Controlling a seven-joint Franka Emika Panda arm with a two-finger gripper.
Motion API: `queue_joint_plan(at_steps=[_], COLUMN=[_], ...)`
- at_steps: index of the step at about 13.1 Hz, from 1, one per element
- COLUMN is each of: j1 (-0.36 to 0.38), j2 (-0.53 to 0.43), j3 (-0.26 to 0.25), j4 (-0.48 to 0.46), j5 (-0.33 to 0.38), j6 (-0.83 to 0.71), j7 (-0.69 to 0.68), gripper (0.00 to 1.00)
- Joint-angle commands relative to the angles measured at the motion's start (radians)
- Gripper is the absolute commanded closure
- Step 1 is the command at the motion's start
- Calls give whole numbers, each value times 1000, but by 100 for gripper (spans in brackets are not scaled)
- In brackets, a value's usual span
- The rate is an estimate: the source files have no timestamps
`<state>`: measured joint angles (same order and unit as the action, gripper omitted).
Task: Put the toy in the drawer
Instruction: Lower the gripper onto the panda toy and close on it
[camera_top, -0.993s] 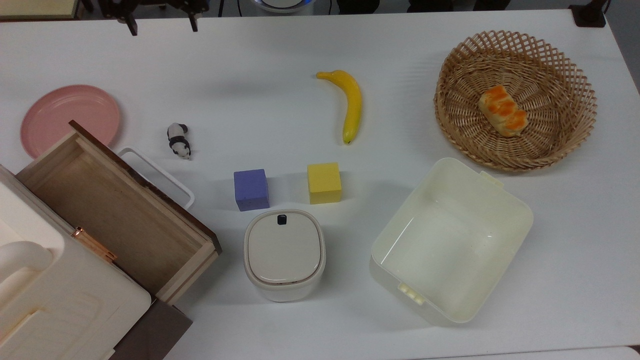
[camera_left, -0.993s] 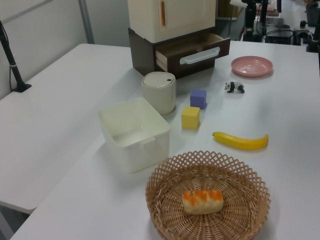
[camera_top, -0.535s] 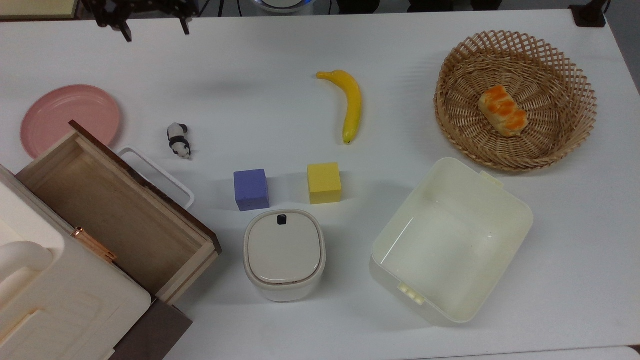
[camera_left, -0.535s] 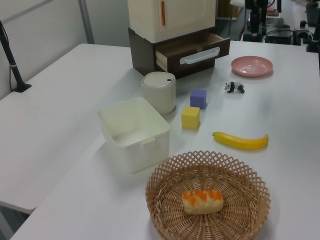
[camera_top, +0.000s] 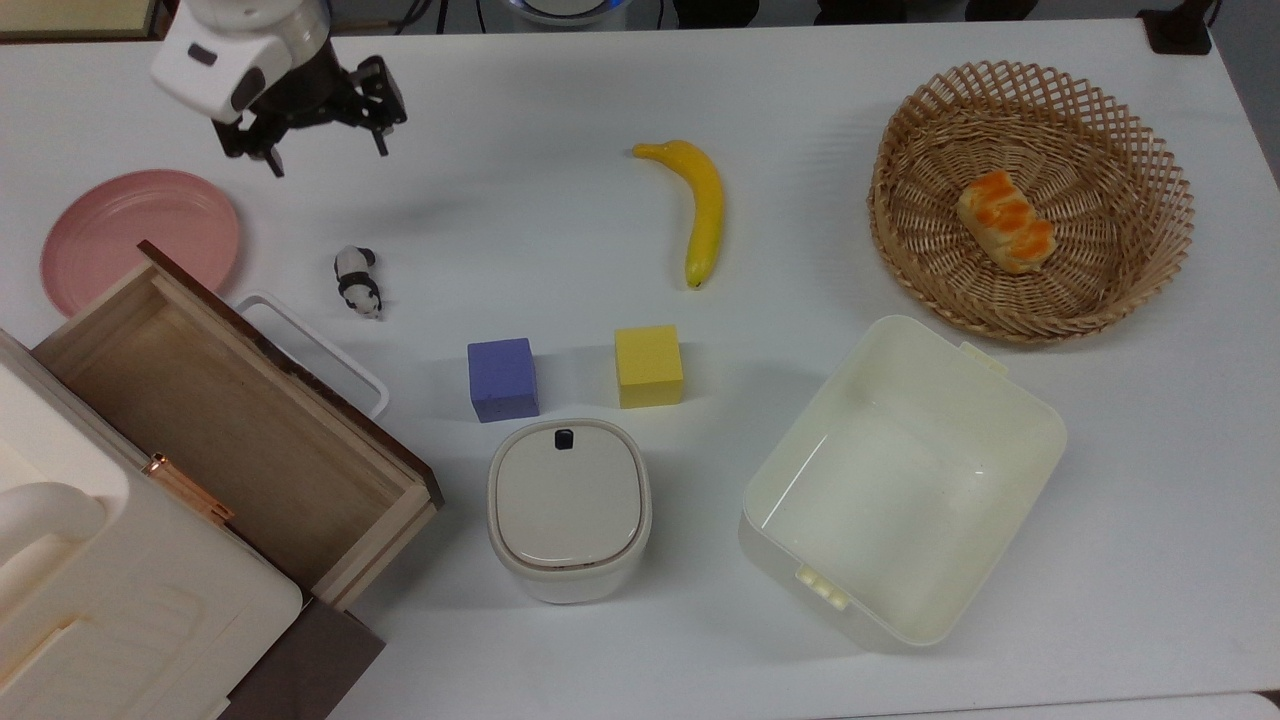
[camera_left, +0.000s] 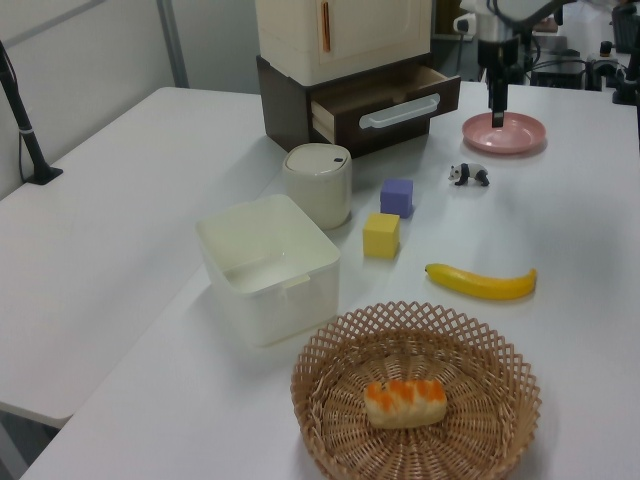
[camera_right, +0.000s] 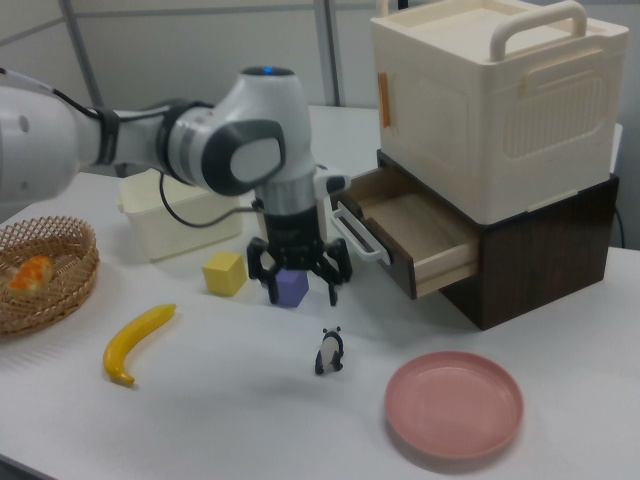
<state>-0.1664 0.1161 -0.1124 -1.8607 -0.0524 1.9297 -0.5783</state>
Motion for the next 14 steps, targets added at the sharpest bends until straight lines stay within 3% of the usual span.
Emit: queue_joint_plan(at_steps=[1,6,14], j1=[-15,-13,-5], j2=[55,141,191], j3=[2,5,11], j4=[-64,-74,-74], j5=[-49,-58,-55], j6=[138,245,308], j7=[-77,-66,-9], gripper=[0,7,46])
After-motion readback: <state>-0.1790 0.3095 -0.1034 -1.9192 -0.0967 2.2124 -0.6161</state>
